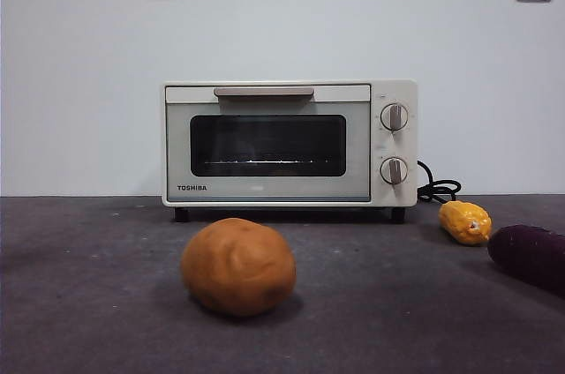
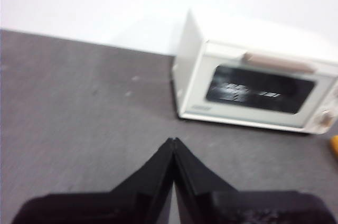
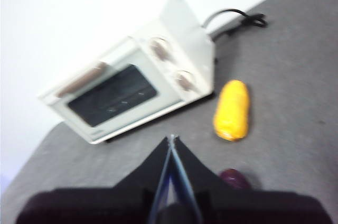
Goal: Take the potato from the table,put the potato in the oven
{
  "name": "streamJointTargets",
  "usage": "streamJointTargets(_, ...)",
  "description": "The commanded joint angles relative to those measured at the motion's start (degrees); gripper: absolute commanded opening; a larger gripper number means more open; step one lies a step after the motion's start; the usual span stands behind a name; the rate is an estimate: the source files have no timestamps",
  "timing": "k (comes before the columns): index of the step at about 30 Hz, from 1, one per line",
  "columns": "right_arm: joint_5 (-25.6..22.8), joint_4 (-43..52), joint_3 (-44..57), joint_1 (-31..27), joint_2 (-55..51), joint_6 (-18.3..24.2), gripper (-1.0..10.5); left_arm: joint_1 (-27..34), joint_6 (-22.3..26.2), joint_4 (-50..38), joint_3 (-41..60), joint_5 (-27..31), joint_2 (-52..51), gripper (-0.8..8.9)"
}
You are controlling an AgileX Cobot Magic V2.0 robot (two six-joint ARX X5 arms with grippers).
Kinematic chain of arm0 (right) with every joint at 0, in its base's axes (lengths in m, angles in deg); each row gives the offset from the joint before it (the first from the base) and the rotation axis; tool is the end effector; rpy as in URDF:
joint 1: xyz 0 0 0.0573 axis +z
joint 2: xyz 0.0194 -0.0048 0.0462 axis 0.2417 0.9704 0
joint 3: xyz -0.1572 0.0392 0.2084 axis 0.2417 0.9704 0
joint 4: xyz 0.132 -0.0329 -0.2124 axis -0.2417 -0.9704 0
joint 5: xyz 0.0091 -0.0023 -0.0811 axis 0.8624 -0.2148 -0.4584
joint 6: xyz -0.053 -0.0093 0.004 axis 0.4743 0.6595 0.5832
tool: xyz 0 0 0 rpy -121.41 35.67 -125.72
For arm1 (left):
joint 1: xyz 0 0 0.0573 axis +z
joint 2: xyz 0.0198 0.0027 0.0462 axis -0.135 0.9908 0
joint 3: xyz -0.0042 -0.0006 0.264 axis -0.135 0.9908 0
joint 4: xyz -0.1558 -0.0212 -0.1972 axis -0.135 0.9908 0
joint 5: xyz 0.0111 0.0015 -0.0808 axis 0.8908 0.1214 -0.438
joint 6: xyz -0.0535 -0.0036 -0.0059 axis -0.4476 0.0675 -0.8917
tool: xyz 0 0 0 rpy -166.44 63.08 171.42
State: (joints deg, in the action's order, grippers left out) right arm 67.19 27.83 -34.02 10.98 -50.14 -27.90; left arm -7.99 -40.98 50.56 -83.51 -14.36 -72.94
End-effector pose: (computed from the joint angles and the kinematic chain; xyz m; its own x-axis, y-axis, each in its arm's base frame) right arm 0.0765 0.0051 0.2176 0.9610 0.2623 -0.0878 -0.1765 0.8260 0.5352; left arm 0.0842 -0.0039 0.2779 0.9766 -0.1266 -0.1738 0.0830 0.9676 -0.2386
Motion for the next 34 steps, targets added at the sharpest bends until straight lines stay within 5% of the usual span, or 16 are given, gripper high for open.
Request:
streamJointTargets(1, 0.7, -4.6, -5.8, 0.0, 2.2, 1.8, -0.1, -0.2, -0.6, 0.2, -4.9, -2.9, 4.8, -0.06)
streamJointTargets(11, 6.5, -16.3, -24.5, 0.0, 17.1, 12.9, -0.1, -0.2, -0.6, 2.4, -20.3, -19.1, 24.6, -0.06)
streamJointTargets(18, 8.0, -25.0, -36.6, 0.0, 29.2, 17.3, -0.1, -0.6, -0.5, 5.9, -30.9, -24.6, 39.6, -0.06)
streamJointTargets(27, 18.1, -30.5, -45.7, 0.0, 43.0, 21.9, 0.0, -3.5, 0.3, 12.6, -43.1, -26.6, 56.6, -0.06)
streamJointTargets(34, 18.9, -35.0, -48.7, 0.0, 51.4, 24.0, 0.0, -6.0, 0.6, 12.2, -49.3, -26.4, 65.8, -0.06)
